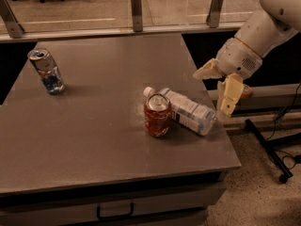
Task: Move blue plastic bottle near coke can
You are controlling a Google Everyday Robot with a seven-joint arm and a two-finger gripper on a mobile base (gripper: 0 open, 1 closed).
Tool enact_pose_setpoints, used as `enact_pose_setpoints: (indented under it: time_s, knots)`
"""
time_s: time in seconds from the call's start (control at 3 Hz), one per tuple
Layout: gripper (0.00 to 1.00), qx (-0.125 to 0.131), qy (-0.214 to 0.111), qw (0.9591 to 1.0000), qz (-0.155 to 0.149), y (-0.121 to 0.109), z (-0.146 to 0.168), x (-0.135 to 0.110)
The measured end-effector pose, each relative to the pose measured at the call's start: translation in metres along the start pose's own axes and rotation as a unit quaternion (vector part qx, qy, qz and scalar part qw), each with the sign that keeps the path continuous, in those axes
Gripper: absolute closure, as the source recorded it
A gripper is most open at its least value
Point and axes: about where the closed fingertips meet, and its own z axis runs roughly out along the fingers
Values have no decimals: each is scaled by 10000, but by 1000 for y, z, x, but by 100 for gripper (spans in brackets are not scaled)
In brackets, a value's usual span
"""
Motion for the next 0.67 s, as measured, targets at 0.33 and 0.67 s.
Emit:
enact_pose_setpoints:
  time_s: [0.33,0.67]
  knots:
    - [0,386,-5,9992,133,-9,-24,9]
    - [0,1619,220,9846,625,-23,-92,34]
